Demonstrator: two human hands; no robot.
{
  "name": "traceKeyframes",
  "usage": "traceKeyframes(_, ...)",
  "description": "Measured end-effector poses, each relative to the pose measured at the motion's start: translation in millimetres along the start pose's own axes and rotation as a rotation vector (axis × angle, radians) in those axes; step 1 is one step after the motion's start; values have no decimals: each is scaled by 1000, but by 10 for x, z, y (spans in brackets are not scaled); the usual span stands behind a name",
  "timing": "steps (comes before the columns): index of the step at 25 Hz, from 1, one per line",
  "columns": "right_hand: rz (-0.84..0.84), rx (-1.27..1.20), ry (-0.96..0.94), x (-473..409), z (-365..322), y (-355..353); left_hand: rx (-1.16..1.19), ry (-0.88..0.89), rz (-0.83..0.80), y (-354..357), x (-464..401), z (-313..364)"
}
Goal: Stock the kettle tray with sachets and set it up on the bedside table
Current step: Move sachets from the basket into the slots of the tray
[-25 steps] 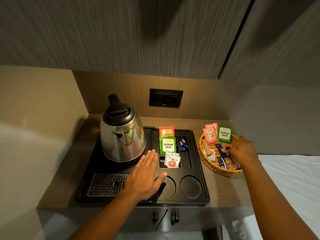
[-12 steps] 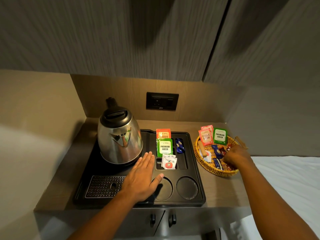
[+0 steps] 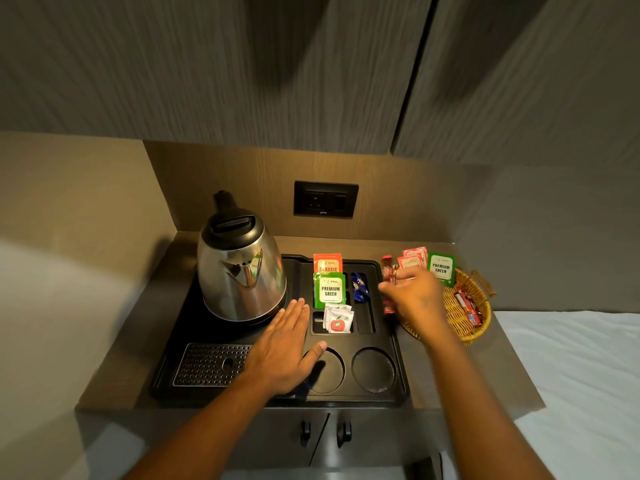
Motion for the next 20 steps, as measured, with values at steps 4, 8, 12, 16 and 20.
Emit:
traceKeyframes(4,-75,155,-5,214,-14,658,8,-2,8,-19,16,8)
traceKeyframes(8,-113,257,15,218,87,698,5,-1,12,-10,3,-4)
traceKeyframes(12,-42,277,-39,314,2,491,25,0,7,-38,-3,20)
traceKeyframes(16,1,339,-93,575,127,359,299,-72,175,-279,238,-113)
traceKeyframes(20,40,346,-66,662,310,312,252,-97,509,-790,854,-636)
Point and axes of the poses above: each hand's wrist, its own x-axis away from the middle knuckle, its own y-axis out of the palm, z = x × y, the point moved 9 cm from there along -x, towards the middle knuckle, and after that the axes turned 1 degree about z, right-handed, at the moved point
